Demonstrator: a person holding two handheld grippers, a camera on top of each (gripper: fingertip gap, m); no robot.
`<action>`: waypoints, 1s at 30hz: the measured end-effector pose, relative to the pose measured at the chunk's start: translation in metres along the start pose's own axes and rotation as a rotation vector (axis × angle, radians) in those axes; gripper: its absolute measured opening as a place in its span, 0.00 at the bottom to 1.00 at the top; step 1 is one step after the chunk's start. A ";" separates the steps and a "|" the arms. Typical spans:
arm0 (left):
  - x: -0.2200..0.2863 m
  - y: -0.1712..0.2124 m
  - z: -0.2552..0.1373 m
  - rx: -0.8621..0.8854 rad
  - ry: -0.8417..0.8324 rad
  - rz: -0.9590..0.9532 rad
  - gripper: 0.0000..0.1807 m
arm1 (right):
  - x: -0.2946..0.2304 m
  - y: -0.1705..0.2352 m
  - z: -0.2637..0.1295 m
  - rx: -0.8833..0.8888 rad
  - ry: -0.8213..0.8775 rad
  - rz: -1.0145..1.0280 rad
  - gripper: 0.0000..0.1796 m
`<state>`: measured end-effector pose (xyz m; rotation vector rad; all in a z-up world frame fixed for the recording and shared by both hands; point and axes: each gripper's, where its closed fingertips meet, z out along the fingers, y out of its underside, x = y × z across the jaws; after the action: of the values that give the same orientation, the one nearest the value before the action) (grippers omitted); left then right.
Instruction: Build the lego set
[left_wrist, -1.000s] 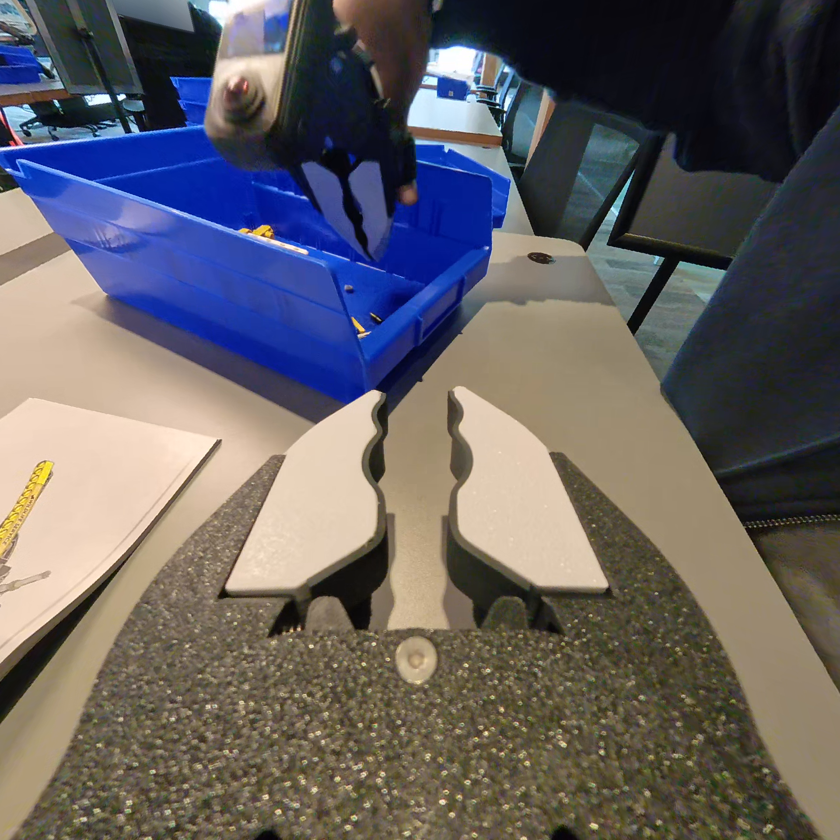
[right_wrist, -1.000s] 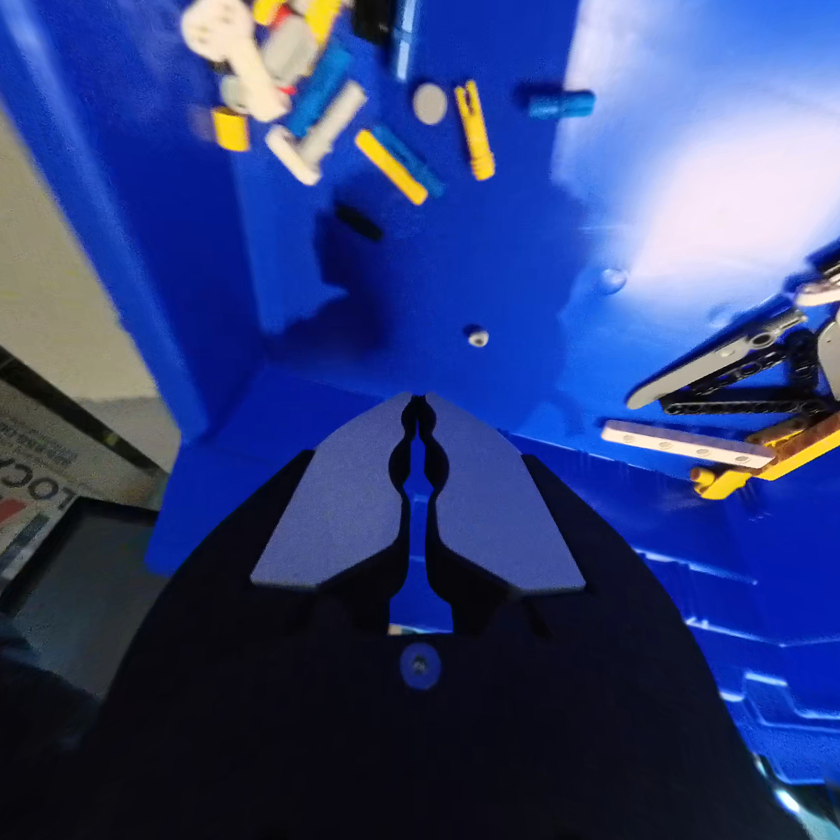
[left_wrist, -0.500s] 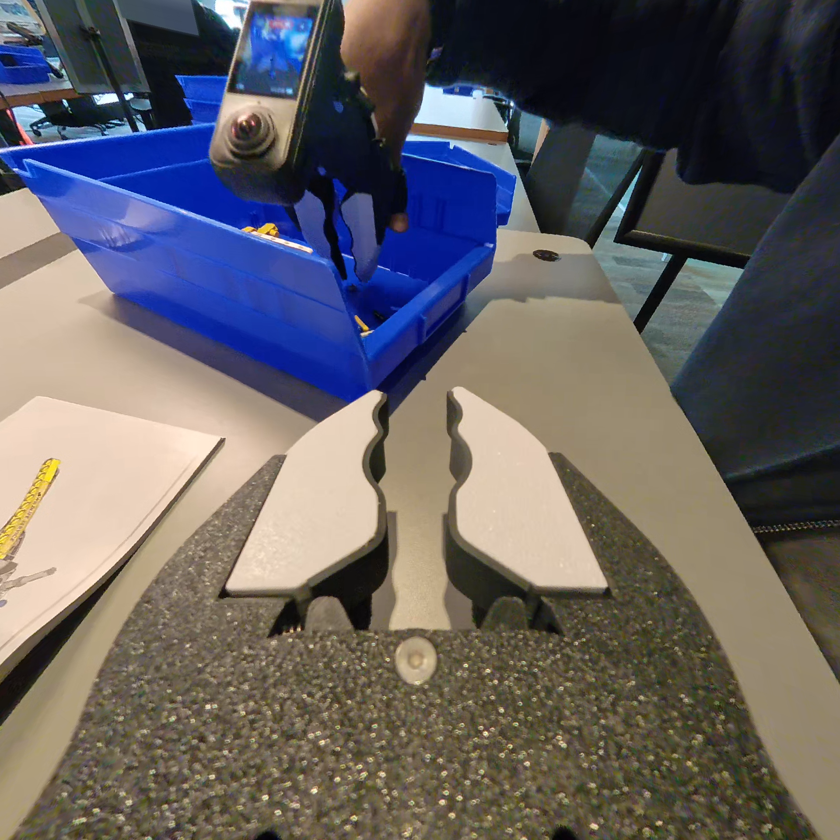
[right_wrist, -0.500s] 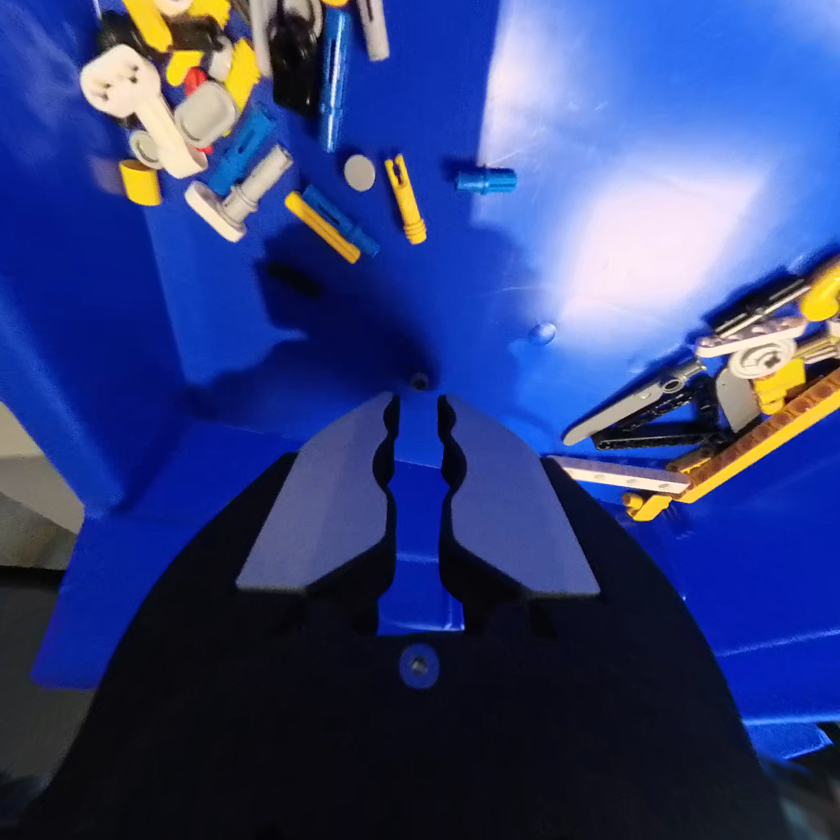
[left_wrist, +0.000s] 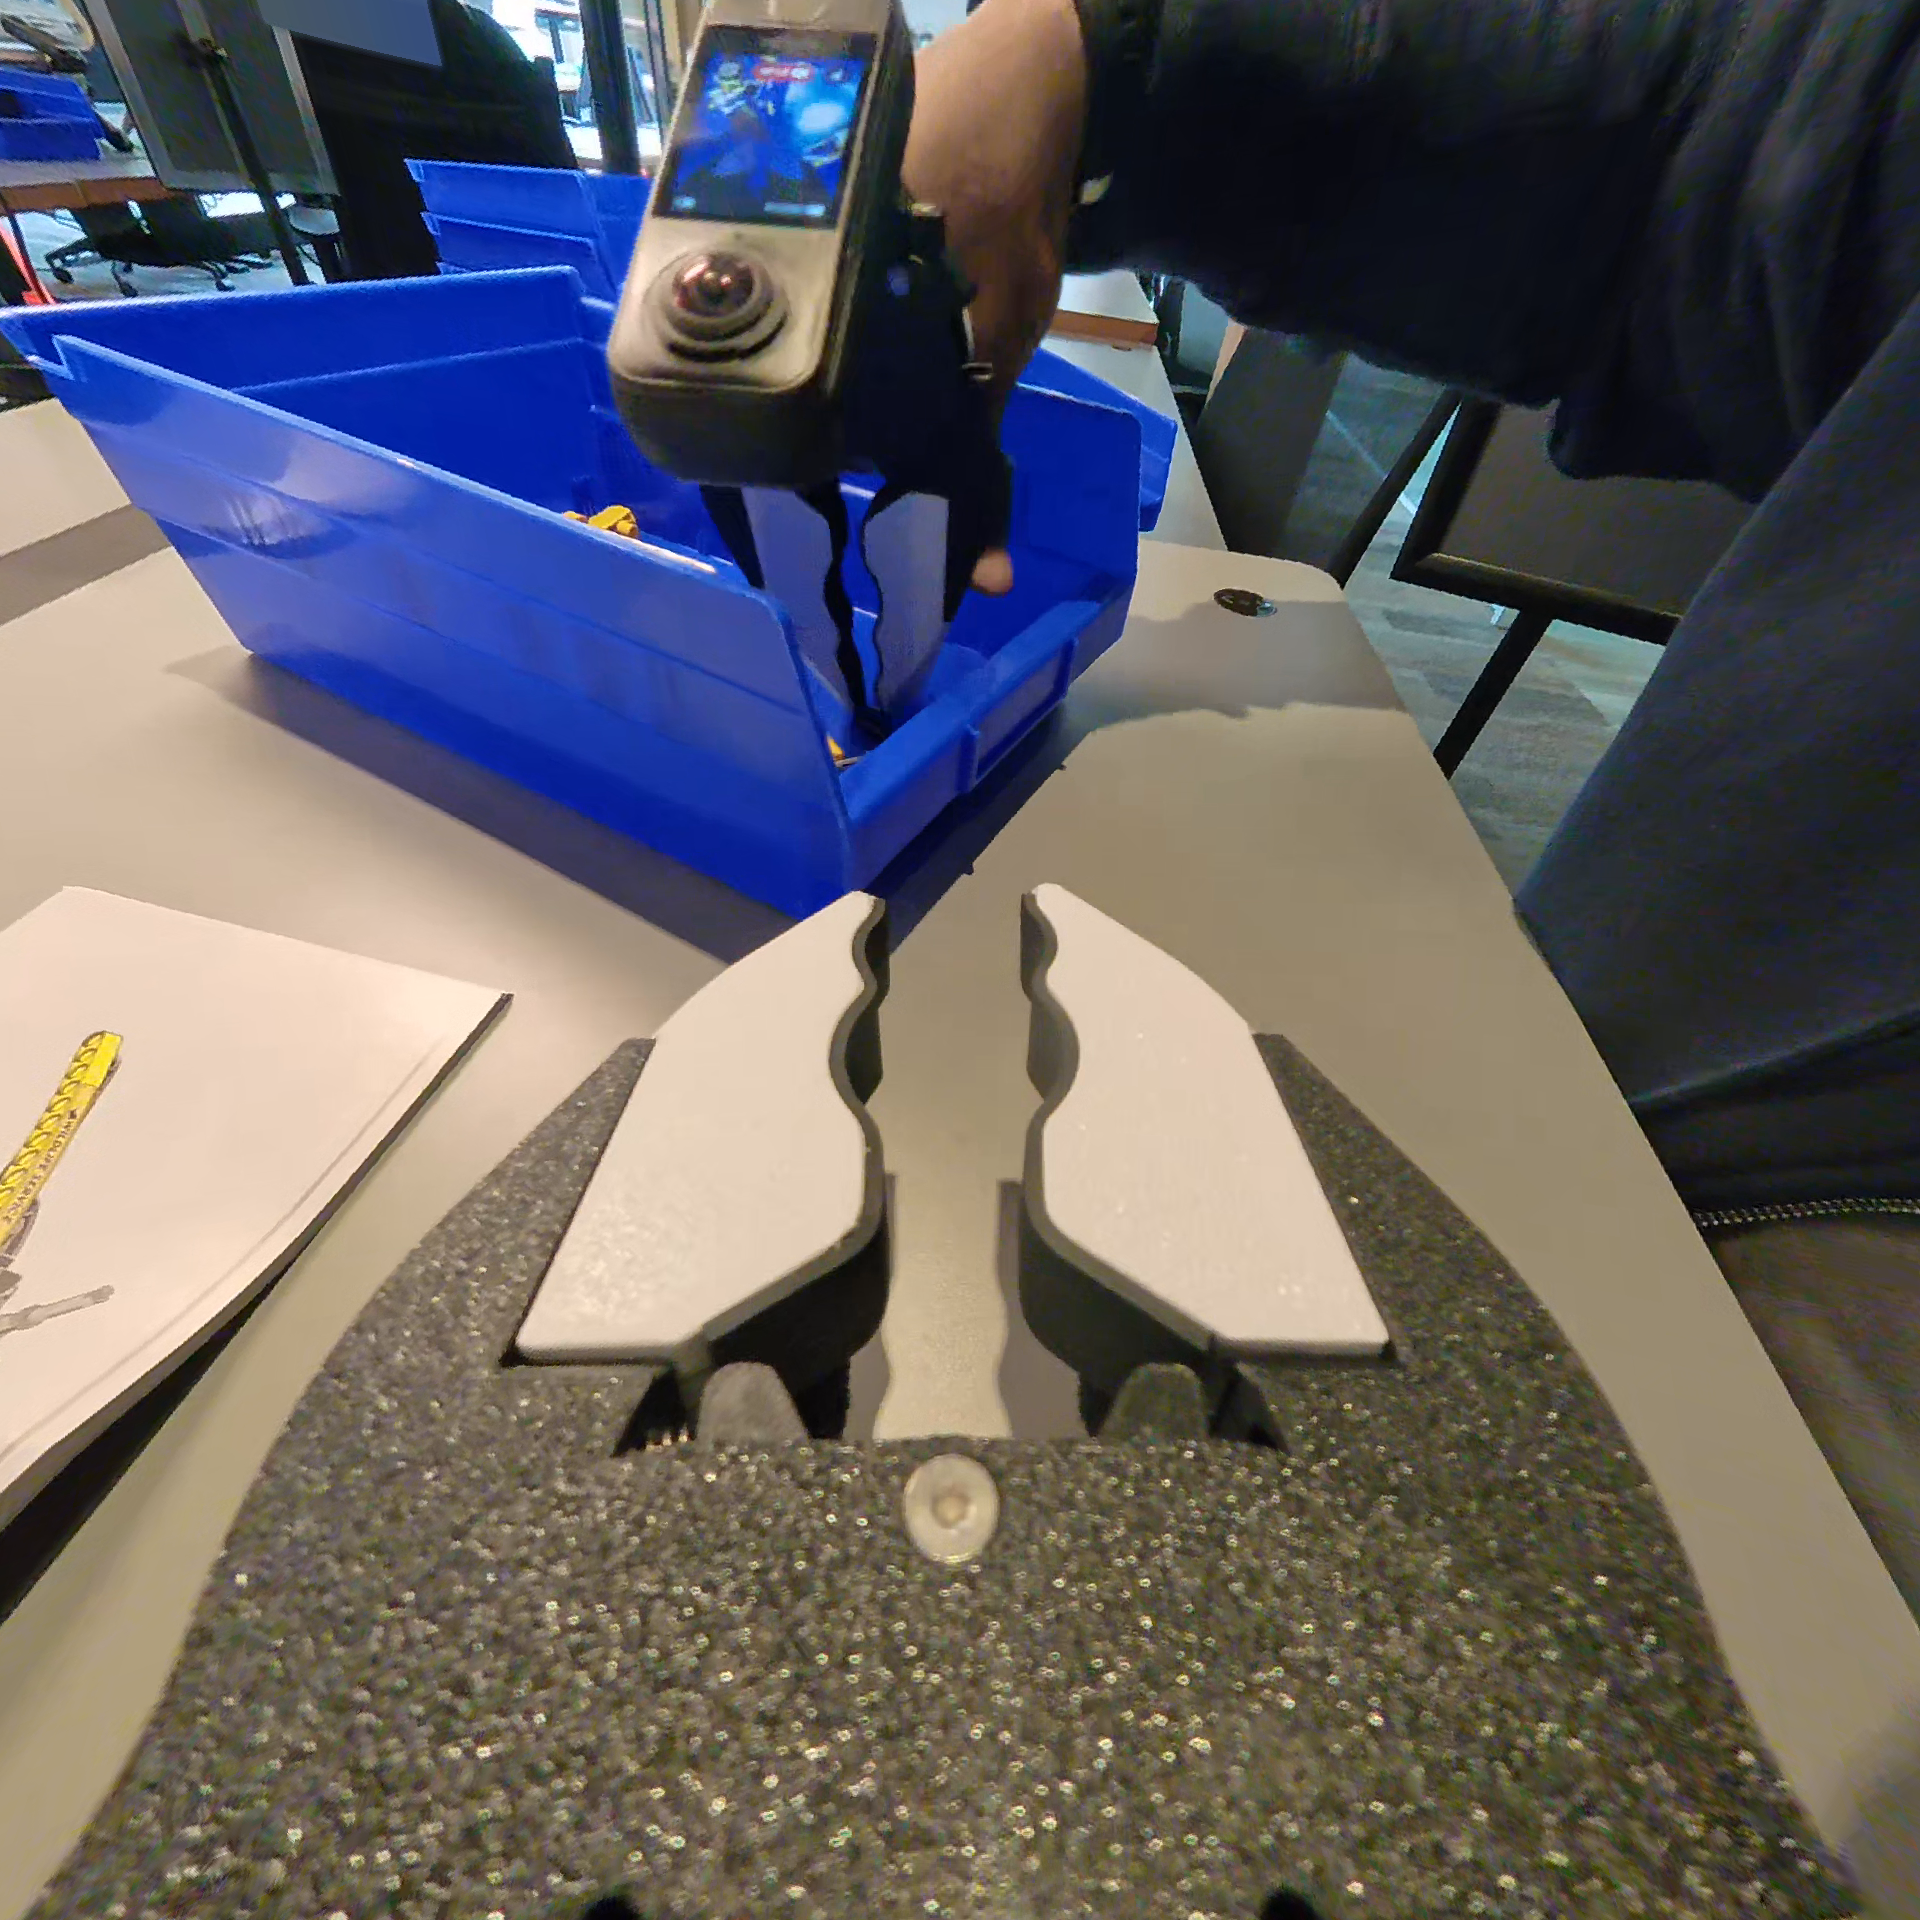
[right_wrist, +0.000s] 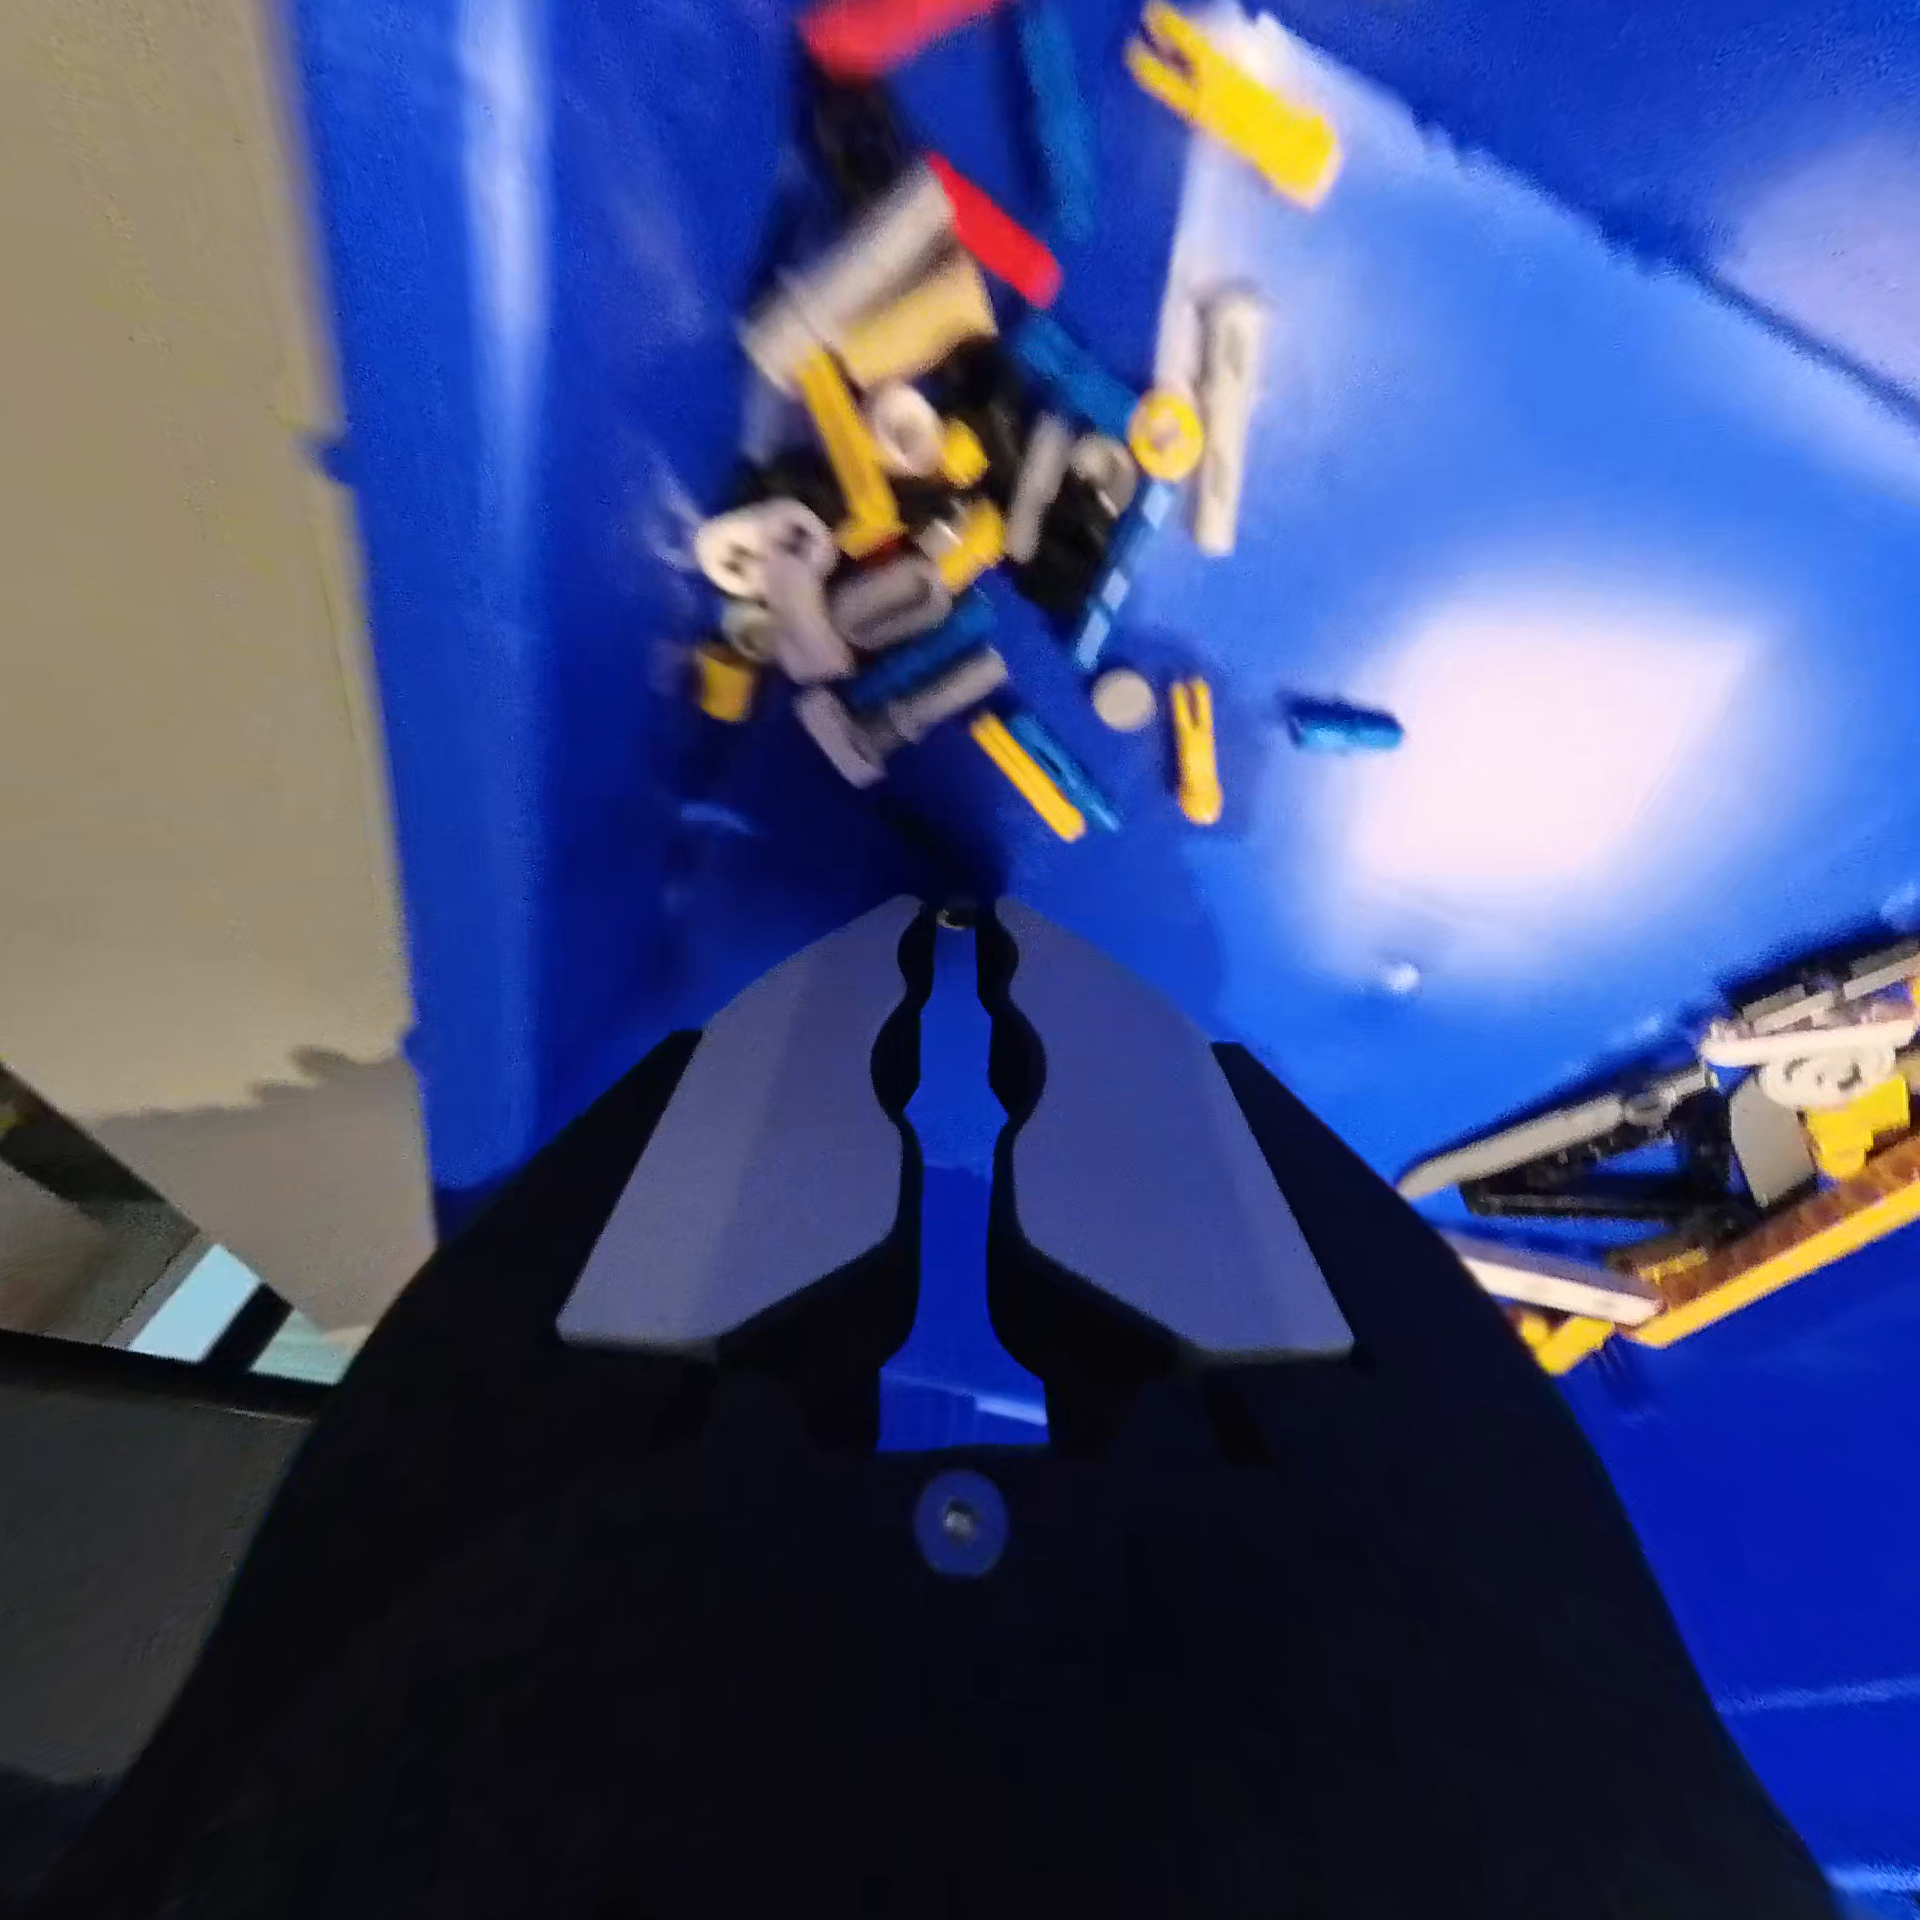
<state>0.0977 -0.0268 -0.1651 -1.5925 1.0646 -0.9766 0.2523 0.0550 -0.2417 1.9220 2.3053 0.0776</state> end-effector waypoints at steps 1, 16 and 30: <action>0.000 0.000 0.000 -0.001 0.001 0.000 0.13 | -0.005 -0.006 -0.001 0.015 -0.009 -0.020 0.04; -0.004 -0.001 -0.001 0.008 0.008 -0.047 0.13 | 0.005 -0.083 -0.033 0.446 -0.023 -0.112 0.15; -0.009 -0.005 -0.004 0.045 0.039 -0.130 0.12 | 0.012 -0.078 -0.016 0.467 -0.055 -0.092 0.09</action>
<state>0.0917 -0.0185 -0.1604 -1.6277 0.9689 -1.1150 0.1718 0.0533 -0.2372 1.9652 2.5366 -0.5629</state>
